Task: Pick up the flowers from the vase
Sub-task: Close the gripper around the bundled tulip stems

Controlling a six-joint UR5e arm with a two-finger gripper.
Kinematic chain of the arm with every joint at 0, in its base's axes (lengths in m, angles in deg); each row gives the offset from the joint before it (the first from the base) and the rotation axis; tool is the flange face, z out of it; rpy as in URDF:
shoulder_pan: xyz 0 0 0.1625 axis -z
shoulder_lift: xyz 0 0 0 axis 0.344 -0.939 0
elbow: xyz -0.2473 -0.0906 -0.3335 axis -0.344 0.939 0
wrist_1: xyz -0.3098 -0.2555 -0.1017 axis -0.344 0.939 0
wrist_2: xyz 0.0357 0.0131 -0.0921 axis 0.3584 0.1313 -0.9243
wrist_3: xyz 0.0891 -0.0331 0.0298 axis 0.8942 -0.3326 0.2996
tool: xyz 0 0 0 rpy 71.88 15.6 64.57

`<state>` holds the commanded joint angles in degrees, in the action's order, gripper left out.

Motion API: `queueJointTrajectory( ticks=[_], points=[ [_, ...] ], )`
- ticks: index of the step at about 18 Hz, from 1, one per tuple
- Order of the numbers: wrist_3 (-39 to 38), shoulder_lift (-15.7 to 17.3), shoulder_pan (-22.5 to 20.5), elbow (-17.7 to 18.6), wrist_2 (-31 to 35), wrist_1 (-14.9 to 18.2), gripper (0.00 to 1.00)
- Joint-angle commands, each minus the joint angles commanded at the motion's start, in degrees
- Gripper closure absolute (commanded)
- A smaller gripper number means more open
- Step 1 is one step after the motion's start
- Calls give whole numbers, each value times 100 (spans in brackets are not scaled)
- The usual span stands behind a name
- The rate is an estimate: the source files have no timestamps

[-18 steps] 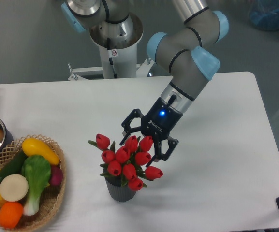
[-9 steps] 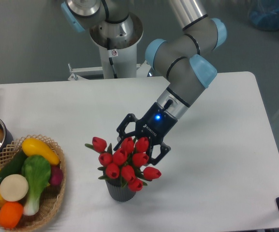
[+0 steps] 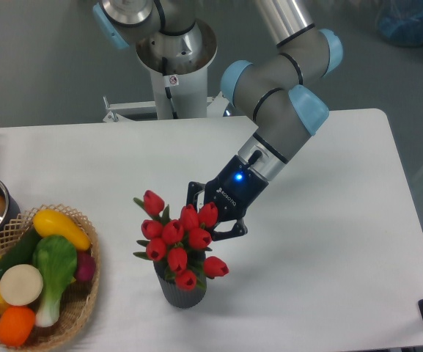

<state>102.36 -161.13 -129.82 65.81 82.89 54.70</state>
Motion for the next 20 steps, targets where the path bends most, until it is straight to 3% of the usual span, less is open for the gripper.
queueJointTrajectory(
  ticks=[6, 14, 20],
  points=[
    [-70, 53, 0, -70, -9, 9, 100],
    [-791, 62, 0, -430, -53, 9, 100],
    [-1046, 97, -35, -492, -79, 35, 100]
  ],
)
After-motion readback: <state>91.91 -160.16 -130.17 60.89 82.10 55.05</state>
